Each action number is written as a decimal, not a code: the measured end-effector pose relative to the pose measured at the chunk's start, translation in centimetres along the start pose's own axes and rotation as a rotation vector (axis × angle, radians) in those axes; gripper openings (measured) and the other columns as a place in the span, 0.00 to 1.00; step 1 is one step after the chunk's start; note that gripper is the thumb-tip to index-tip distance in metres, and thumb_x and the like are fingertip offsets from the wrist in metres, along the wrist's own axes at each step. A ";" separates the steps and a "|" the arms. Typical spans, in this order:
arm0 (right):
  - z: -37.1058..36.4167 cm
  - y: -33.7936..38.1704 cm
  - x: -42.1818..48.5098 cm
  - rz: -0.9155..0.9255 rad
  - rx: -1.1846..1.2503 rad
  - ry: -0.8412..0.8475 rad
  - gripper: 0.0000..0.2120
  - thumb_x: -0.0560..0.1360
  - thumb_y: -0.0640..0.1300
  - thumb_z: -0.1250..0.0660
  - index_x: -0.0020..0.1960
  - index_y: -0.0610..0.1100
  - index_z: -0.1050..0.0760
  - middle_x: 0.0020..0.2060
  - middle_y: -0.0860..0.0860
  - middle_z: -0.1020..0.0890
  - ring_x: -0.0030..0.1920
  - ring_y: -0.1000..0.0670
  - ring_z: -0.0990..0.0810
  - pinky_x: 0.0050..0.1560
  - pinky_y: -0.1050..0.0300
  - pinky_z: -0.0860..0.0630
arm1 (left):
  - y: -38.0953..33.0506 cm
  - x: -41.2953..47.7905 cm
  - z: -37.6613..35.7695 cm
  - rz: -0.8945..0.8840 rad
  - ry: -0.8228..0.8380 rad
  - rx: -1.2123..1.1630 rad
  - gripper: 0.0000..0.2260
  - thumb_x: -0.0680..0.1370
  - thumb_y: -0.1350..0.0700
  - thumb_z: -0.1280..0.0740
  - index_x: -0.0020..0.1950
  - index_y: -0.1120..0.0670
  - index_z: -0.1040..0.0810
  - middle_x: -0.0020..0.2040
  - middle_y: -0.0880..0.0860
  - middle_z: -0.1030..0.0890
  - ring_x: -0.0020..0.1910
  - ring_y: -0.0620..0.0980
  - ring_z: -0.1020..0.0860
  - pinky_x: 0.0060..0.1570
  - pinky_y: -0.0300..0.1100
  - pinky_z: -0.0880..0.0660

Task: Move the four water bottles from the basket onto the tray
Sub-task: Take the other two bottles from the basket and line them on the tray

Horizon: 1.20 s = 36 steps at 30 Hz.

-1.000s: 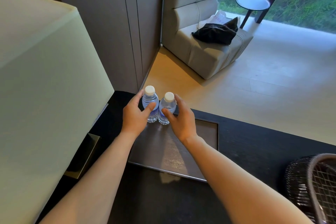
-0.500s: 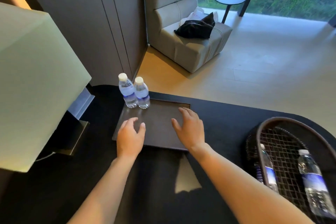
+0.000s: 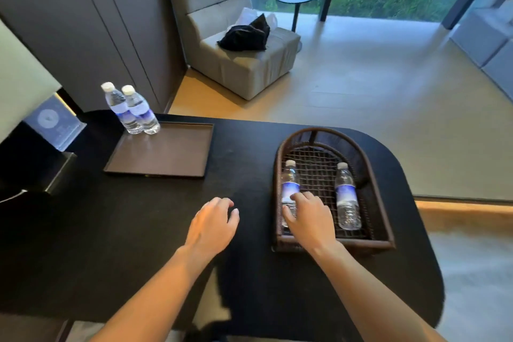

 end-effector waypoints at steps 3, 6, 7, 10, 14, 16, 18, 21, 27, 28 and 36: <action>1.9 -5.3 -2.3 -0.052 0.012 -0.013 0.15 0.78 0.56 0.34 0.57 0.47 0.21 0.50 0.50 0.18 0.52 0.46 0.18 0.51 0.46 0.21 | -4.7 -1.8 -2.4 -0.041 0.045 0.040 0.14 0.82 0.47 0.38 0.63 0.52 0.21 0.57 0.49 0.18 0.55 0.48 0.20 0.52 0.43 0.23; 3.3 -9.1 -3.4 -0.093 -0.012 -0.006 0.15 0.79 0.55 0.34 0.58 0.46 0.21 0.53 0.48 0.17 0.54 0.45 0.18 0.52 0.46 0.21 | -8.9 -2.0 -4.5 -0.091 0.102 0.067 0.12 0.82 0.47 0.38 0.60 0.50 0.21 0.54 0.48 0.20 0.51 0.46 0.21 0.47 0.42 0.25; 3.6 -10.3 -3.4 -0.106 -0.019 -0.005 0.15 0.78 0.55 0.34 0.58 0.46 0.21 0.54 0.48 0.17 0.53 0.45 0.18 0.52 0.45 0.20 | -10.1 -1.9 -5.1 -0.101 0.123 0.074 0.10 0.82 0.47 0.38 0.58 0.49 0.21 0.52 0.47 0.21 0.48 0.44 0.21 0.45 0.42 0.24; 4.1 -13.1 -2.8 -0.152 -0.022 0.011 0.17 0.78 0.56 0.34 0.60 0.46 0.21 0.54 0.47 0.17 0.50 0.47 0.18 0.49 0.47 0.19 | -12.9 -0.5 -7.0 -0.119 0.160 0.104 0.08 0.81 0.46 0.38 0.51 0.48 0.23 0.46 0.46 0.23 0.42 0.44 0.22 0.42 0.44 0.22; 3.8 -15.9 -0.6 -0.200 -0.013 0.062 0.20 0.79 0.56 0.34 0.64 0.45 0.24 0.52 0.48 0.19 0.49 0.48 0.19 0.48 0.51 0.20 | -15.2 3.1 -9.5 -0.111 0.195 0.124 0.10 0.80 0.48 0.38 0.49 0.54 0.23 0.45 0.51 0.22 0.39 0.48 0.22 0.39 0.46 0.22; 3.0 -17.0 0.9 -0.222 0.007 0.096 0.20 0.79 0.55 0.35 0.65 0.45 0.25 0.53 0.47 0.20 0.49 0.47 0.20 0.48 0.51 0.21 | -16.0 5.3 -10.6 -0.088 0.220 0.106 0.09 0.80 0.51 0.38 0.47 0.56 0.25 0.46 0.54 0.22 0.39 0.49 0.23 0.37 0.44 0.27; 2.0 -17.9 2.5 -0.254 0.055 0.137 0.19 0.80 0.54 0.35 0.66 0.45 0.26 0.54 0.47 0.21 0.49 0.47 0.21 0.48 0.52 0.22 | -16.4 7.6 -11.9 -0.067 0.235 0.099 0.11 0.80 0.51 0.37 0.53 0.59 0.24 0.51 0.56 0.22 0.46 0.53 0.23 0.43 0.47 0.26; 0.4 -18.7 5.0 -0.303 0.097 0.191 0.19 0.79 0.54 0.36 0.64 0.44 0.27 0.54 0.46 0.22 0.49 0.46 0.22 0.48 0.50 0.22 | -16.1 10.6 -14.3 0.000 0.266 0.135 0.19 0.80 0.48 0.37 0.64 0.61 0.26 0.60 0.59 0.23 0.58 0.58 0.23 0.54 0.51 0.23; -2.3 -19.9 9.7 -0.400 0.096 0.271 0.21 0.79 0.54 0.36 0.65 0.42 0.30 0.59 0.43 0.23 0.56 0.41 0.22 0.56 0.42 0.21 | -13.8 14.9 -18.8 0.208 0.337 0.190 0.38 0.79 0.46 0.34 0.80 0.65 0.46 0.77 0.64 0.36 0.74 0.62 0.33 0.70 0.54 0.31; -2.8 -20.3 10.3 -0.420 0.106 0.283 0.21 0.79 0.54 0.36 0.65 0.42 0.31 0.59 0.42 0.23 0.57 0.40 0.22 0.57 0.41 0.21 | -13.5 15.3 -19.2 0.228 0.332 0.192 0.39 0.79 0.47 0.34 0.80 0.66 0.48 0.77 0.64 0.37 0.74 0.62 0.35 0.71 0.54 0.31; -4.9 -21.4 12.0 -0.487 0.081 0.186 0.26 0.81 0.57 0.35 0.66 0.36 0.28 0.62 0.40 0.25 0.63 0.39 0.24 0.59 0.45 0.23 | -13.0 17.2 -20.3 0.306 0.229 0.194 0.32 0.79 0.49 0.32 0.76 0.65 0.39 0.71 0.61 0.32 0.70 0.60 0.32 0.66 0.51 0.29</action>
Point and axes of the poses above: each hand's wrist, its own x-axis towards the middle knuckle, its own z-axis out of the back of the hand, y = z × x, the point moved 9 cm from there along x, towards the middle knuckle
